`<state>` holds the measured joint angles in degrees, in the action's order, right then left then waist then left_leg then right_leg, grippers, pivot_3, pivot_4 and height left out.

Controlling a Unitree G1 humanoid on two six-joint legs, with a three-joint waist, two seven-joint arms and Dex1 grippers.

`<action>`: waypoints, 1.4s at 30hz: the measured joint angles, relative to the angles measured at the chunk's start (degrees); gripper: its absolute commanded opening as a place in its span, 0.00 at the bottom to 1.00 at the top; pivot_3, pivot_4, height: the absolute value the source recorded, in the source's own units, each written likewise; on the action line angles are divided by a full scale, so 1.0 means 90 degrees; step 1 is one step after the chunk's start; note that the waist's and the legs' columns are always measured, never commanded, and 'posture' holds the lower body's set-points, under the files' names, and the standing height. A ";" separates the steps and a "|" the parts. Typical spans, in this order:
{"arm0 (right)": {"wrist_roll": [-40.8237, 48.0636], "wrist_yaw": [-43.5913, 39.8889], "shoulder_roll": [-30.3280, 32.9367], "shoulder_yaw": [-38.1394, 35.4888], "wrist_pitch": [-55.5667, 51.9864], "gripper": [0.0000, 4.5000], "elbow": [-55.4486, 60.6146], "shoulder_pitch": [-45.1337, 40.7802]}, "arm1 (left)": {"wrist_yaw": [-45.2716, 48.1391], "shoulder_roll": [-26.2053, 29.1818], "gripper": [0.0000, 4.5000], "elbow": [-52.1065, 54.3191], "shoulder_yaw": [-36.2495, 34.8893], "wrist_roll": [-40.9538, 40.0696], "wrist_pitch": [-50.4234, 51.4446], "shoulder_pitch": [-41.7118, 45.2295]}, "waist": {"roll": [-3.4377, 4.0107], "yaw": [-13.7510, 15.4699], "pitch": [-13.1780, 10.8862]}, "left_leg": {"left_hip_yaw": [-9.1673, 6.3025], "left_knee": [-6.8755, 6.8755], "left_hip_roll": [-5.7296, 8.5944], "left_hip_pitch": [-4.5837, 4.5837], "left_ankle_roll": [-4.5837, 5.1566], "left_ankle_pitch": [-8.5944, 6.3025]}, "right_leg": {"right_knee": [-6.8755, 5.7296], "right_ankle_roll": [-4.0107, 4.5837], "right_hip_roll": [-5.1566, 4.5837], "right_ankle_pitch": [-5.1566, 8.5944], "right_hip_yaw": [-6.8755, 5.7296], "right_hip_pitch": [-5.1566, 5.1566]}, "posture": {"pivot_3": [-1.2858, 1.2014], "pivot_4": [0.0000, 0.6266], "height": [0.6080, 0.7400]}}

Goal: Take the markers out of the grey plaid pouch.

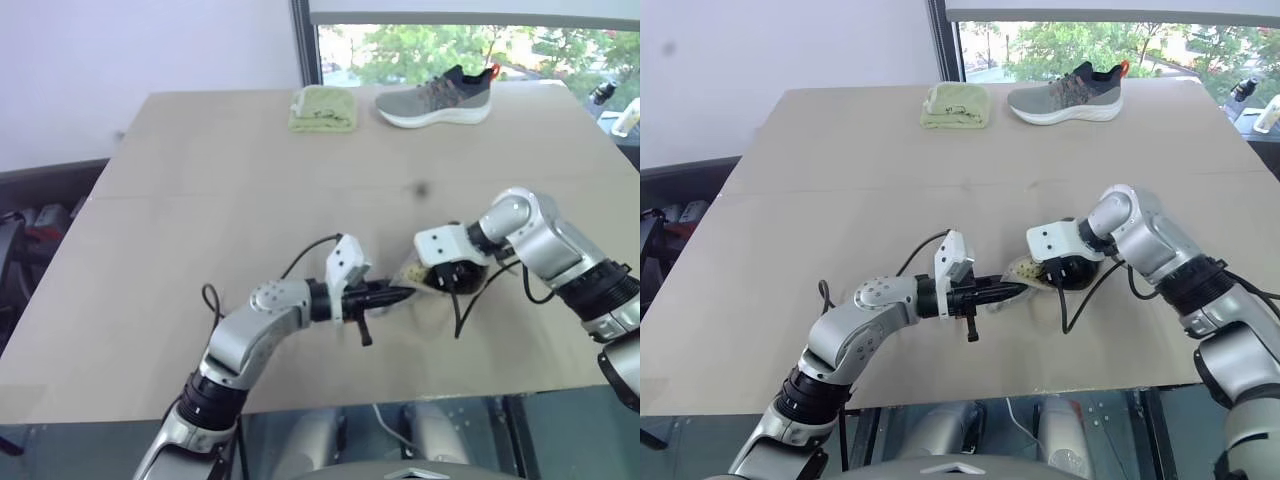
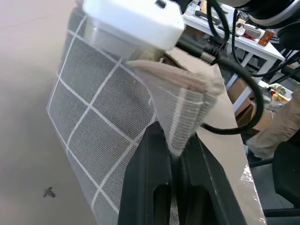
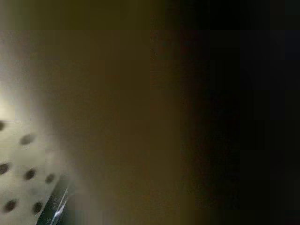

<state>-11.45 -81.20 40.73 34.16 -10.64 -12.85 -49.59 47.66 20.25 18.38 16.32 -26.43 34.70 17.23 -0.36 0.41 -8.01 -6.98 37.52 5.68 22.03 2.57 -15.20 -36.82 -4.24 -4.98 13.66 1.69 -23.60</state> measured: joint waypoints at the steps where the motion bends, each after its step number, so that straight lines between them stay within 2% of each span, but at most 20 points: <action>1: -0.0009 -0.0011 -0.0038 0.0006 0.0095 0.69 -0.0104 -0.0026 | -0.0003 0.0006 0.04 -0.0003 0.0000 0.0015 -0.0008 0.0000 | -0.0003 -0.0012 0.0001 | 0.0000 0.0000 -0.0001 -0.0011 0.0000 0.0000 | 0.0000 0.0000 0.0000 0.0000 0.0000 0.0013 | 0.52 0.24 1.00; 4: -0.0030 -0.0041 -0.0179 -0.0023 0.0396 0.52 -0.0439 -0.0060 | -0.0007 0.0031 0.04 -0.0019 -0.0002 0.0053 -0.0028 -0.0002 | -0.0012 -0.0051 0.0007 | -0.0002 0.0000 -0.0002 -0.0034 -0.0001 0.0000 | -0.0001 0.0002 0.0005 -0.0001 -0.0002 0.0036 | 0.52 0.24 1.00; 8: -0.0034 -0.0058 -0.0240 -0.0052 0.0627 0.15 -0.0573 -0.0048 | -0.0011 0.0064 0.04 -0.0019 0.0001 0.0091 -0.0089 -0.0038 | -0.0018 -0.0128 0.0012 | -0.0006 0.0001 -0.0003 -0.0054 -0.0002 0.0001 | -0.0003 0.0008 0.0006 -0.0005 -0.0004 0.0057 | 0.52 0.24 1.00; 10: -0.0048 -0.0038 -0.0248 -0.0077 0.0668 0.08 -0.0567 -0.0040 | -0.0033 0.0085 0.04 -0.0019 0.0009 0.0197 -0.0161 -0.0046 | -0.0018 -0.0121 0.0012 | -0.0013 0.0001 -0.0003 -0.0054 -0.0004 0.0001 | -0.0003 0.0008 0.0007 -0.0005 -0.0010 0.0056 | 0.52 0.24 1.00; 16: 0.0041 -0.0040 -0.0178 -0.0329 0.0329 0.08 -0.0096 0.0208 | 0.0014 0.0360 0.04 -0.0024 0.0130 0.0575 -0.0584 -0.0009 | -0.0017 -0.0111 0.0011 | -0.0015 0.0000 -0.0001 -0.0017 -0.0005 0.0002 | -0.0002 0.0008 0.0000 -0.0005 -0.0010 0.0026 | 0.52 0.24 1.00; 27: 0.0905 0.0261 -0.0034 -0.1265 -0.1386 0.08 0.1068 0.0481 | -0.0180 0.0555 0.04 -0.0814 -0.0008 0.1395 -0.1844 0.0309 | -0.0013 -0.0077 0.0006 | -0.0015 -0.0003 0.0000 0.0018 -0.0005 0.0002 | 0.0000 0.0009 -0.0005 -0.0005 -0.0011 -0.0009 | 0.52 0.24 1.00; 38: 0.1662 0.0466 0.0136 -0.1424 -0.2277 0.08 0.1459 0.0536 | 0.0005 0.0822 0.04 -0.0800 -0.0059 0.1501 -0.2171 0.0319 | -0.0011 -0.0093 0.0003 | -0.0015 -0.0005 0.0000 0.0028 -0.0005 0.0002 | 0.0003 0.0008 -0.0006 -0.0005 -0.0012 -0.0016 | 0.52 0.24 1.00; 42: 0.1798 0.0606 0.0140 -0.1429 -0.2429 0.08 0.1574 0.0536 | 0.0128 0.1122 0.04 -0.0611 -0.0001 0.1721 -0.2343 0.0305 | -0.0010 -0.0108 0.0001 | -0.0015 -0.0005 -0.0001 0.0038 -0.0005 0.0002 | 0.0003 0.0008 -0.0006 -0.0005 -0.0011 -0.0027 | 0.52 0.24 1.00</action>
<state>4.73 -75.75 41.99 21.30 -32.51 1.31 -44.77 48.81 30.35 12.88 16.31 -10.94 13.61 19.98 -0.44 -0.56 -8.00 -7.12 37.47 5.67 22.37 2.53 -15.18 -36.80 -4.16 -5.03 13.61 1.59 -23.85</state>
